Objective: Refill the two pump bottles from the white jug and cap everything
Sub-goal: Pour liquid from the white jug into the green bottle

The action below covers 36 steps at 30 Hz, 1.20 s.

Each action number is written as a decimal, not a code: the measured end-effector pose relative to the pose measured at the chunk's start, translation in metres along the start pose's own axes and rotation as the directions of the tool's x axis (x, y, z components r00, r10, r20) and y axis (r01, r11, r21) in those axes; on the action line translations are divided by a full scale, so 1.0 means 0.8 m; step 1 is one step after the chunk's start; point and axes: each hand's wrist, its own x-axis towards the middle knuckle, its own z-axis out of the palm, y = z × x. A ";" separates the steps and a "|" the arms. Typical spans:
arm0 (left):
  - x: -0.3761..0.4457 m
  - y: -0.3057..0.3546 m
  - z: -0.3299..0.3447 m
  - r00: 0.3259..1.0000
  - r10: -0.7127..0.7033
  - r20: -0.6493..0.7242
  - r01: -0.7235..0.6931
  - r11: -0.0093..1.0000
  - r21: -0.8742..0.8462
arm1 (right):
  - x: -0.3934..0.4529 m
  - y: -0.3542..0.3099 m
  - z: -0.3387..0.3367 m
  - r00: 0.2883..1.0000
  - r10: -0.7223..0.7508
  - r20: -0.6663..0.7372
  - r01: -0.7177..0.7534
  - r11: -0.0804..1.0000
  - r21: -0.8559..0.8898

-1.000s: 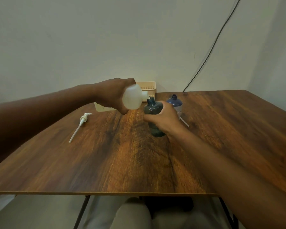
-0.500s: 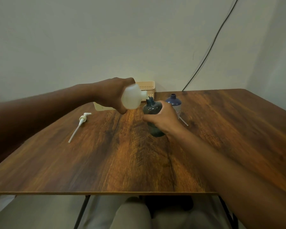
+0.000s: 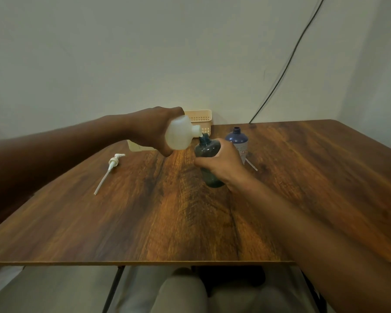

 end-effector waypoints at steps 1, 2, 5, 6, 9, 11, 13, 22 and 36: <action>0.000 -0.001 0.000 1.000 -0.003 0.000 0.003 1.000 0.004 | 0.000 0.000 0.001 1.000 0.000 0.002 0.000 1.000 0.000; 0.000 -0.001 0.001 1.000 -0.005 0.000 0.005 1.000 0.005 | 0.000 0.001 0.002 1.000 -0.002 0.004 0.002 1.000 0.001; -0.001 -0.001 0.000 1.000 -0.004 -0.002 0.004 1.000 0.003 | 0.001 0.002 0.002 1.000 -0.002 0.008 0.002 1.000 0.004; -0.001 -0.001 0.001 1.000 -0.002 -0.001 0.002 1.000 0.001 | 0.001 0.002 0.002 1.000 -0.001 0.007 0.001 1.000 0.006; -0.001 -0.001 0.001 1.000 -0.001 0.002 0.001 1.000 -0.002 | 0.001 0.003 0.004 1.000 0.006 -0.003 -0.006 1.000 0.007; -0.001 -0.001 0.001 1.000 -0.001 0.007 0.001 1.000 0.004 | 0.001 0.004 0.005 1.000 0.006 -0.007 -0.006 1.000 0.007; -0.001 0.000 0.000 1.000 0.001 0.008 -0.001 1.000 0.011 | 0.001 0.004 0.005 1.000 0.006 -0.004 -0.006 1.000 0.008; 0.000 -0.002 0.001 1.000 0.007 0.007 -0.007 1.000 0.009 | 0.001 0.006 0.004 1.000 0.008 -0.007 -0.008 1.000 0.007; 0.001 -0.008 0.000 1.000 0.006 0.020 -0.006 1.000 0.021 | -0.003 0.002 0.007 1.000 0.001 -0.005 -0.001 1.000 0.013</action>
